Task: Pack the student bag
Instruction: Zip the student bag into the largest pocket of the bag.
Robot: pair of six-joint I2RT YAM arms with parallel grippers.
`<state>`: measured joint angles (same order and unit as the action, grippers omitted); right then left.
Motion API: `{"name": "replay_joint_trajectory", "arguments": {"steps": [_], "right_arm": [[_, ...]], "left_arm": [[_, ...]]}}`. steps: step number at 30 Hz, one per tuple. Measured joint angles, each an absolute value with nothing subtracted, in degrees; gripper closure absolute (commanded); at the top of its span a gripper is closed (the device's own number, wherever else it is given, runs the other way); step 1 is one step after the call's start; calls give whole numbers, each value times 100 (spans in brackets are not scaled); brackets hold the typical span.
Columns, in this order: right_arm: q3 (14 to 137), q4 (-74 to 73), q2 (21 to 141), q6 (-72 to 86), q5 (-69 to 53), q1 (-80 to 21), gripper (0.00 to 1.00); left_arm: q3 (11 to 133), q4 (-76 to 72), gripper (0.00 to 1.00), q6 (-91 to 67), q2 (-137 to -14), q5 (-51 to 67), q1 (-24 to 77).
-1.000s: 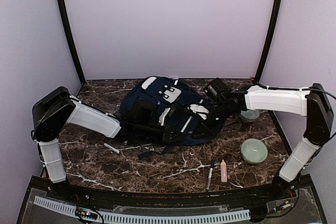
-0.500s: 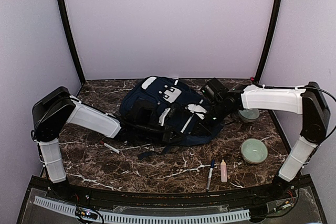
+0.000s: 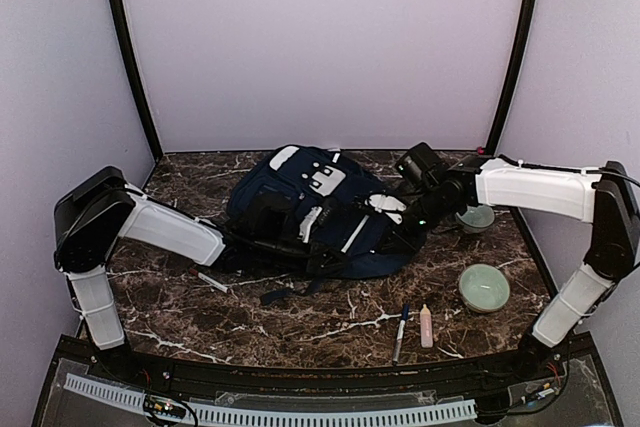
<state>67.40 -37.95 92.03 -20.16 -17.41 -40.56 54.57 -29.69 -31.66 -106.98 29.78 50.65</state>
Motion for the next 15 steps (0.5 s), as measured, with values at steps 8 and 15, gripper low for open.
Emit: {"name": "replay_joint_trajectory", "arguments": {"steps": [8, 15], "right_arm": [[6549, -3791, 9026, -2215, -1876, -3854, 100], [6383, -3826, 9024, -2375, -1914, -3651, 100]], "left_arm": [[5068, -2698, 100, -2821, -10224, 2526, 5085], [4757, -2182, 100, -2394, -9776, 2038, 5113]]}}
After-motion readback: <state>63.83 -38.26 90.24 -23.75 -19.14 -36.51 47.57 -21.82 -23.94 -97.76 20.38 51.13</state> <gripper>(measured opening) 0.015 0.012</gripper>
